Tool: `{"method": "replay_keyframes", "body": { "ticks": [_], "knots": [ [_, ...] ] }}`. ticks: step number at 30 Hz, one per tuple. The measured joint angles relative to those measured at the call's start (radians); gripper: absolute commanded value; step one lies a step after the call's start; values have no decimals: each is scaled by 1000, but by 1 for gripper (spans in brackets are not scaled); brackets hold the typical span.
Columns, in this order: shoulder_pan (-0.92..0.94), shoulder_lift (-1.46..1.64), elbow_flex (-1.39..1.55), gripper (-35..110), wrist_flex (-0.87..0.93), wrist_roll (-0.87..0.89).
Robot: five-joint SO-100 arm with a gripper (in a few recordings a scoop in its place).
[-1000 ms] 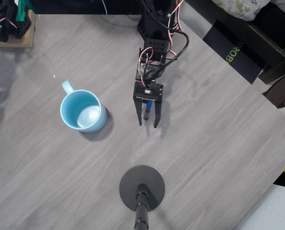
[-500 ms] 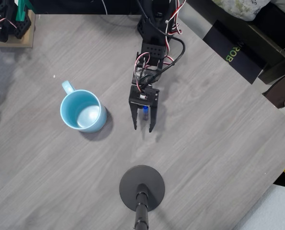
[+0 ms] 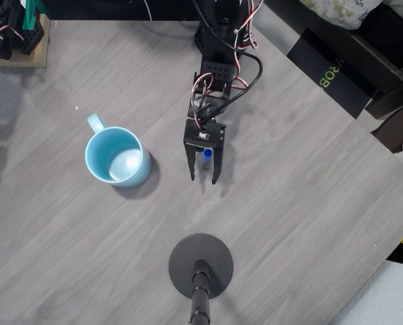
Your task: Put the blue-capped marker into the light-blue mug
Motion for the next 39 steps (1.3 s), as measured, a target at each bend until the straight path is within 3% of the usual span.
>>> {"method": "replay_keyframes", "body": {
  "ticks": [16, 17, 19, 32, 36, 39],
  "knots": [
    [-23, 149, 141, 21, 0, 0],
    [-26, 149, 141, 19, 0, 0],
    [-26, 149, 141, 0, 0, 0],
    [-26, 149, 143, 0, 11, -12],
    [-9, 149, 144, 17, 14, -12],
    [3, 127, 112, 20, 15, 2]
  ]
}}
